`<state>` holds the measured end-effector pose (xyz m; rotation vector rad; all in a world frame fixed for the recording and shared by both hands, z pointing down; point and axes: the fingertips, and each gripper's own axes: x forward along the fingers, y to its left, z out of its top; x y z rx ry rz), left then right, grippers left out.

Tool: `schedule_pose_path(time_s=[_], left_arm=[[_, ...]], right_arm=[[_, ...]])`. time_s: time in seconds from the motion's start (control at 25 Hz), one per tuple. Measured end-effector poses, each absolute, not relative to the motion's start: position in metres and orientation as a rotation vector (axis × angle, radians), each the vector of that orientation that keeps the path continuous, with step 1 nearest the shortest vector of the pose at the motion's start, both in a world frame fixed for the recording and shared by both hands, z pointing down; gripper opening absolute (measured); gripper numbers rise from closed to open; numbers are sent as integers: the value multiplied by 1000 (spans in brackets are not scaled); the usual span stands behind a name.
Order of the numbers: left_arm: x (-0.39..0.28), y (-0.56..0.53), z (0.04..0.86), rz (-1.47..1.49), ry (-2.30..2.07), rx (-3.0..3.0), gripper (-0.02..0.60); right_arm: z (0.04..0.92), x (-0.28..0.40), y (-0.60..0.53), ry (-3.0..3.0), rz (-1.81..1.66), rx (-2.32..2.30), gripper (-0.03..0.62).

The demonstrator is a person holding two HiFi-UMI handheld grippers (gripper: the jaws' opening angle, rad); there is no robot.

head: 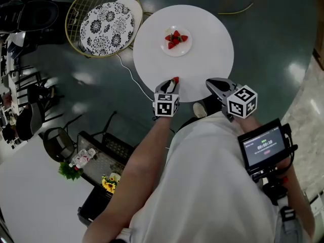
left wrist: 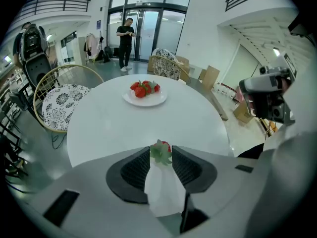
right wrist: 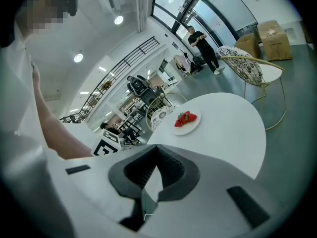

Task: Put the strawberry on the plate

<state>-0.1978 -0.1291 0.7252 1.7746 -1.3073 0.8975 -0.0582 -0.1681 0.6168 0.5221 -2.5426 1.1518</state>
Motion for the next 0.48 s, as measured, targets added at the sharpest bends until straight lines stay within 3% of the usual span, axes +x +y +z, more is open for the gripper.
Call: schedule_pose_path(time_s=[0.16,0.28,0.48], left_arm=[[-198,-130,729,900,-1299,1771,146],[-197,-137,728,894,-1311,1797,55],[-197,-144,726,876,-1321,1804,28]], right_arm=[[616,-58,-169,-2541,1147,518,6],[620,-55,-168,-2530,1148,527,7],[624,-51,-165,-2518,1157,541,7]])
